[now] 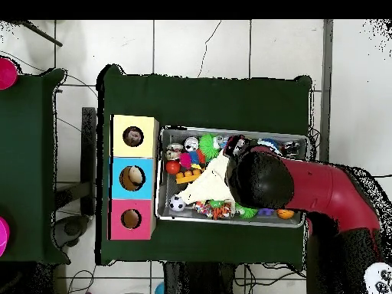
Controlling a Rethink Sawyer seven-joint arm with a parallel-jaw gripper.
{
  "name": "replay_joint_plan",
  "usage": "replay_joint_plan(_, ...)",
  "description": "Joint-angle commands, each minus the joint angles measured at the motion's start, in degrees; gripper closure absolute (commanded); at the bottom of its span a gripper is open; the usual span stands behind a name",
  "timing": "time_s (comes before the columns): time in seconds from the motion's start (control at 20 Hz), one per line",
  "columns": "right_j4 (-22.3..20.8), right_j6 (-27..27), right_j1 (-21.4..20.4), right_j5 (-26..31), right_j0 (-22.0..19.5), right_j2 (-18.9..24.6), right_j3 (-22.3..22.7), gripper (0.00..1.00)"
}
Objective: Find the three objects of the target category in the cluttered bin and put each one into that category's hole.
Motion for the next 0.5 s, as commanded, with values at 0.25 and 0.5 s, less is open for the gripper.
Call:
replay_joint_plan(0.25, -9.09, -14.17, 4.77, 0.10, -3.22, 6.50, 0.69, 0.00)
replay_joint_plan(0.5, -13.13, -12.62, 10.90, -2.13, -3.88, 6.85, -3.03, 0.00)
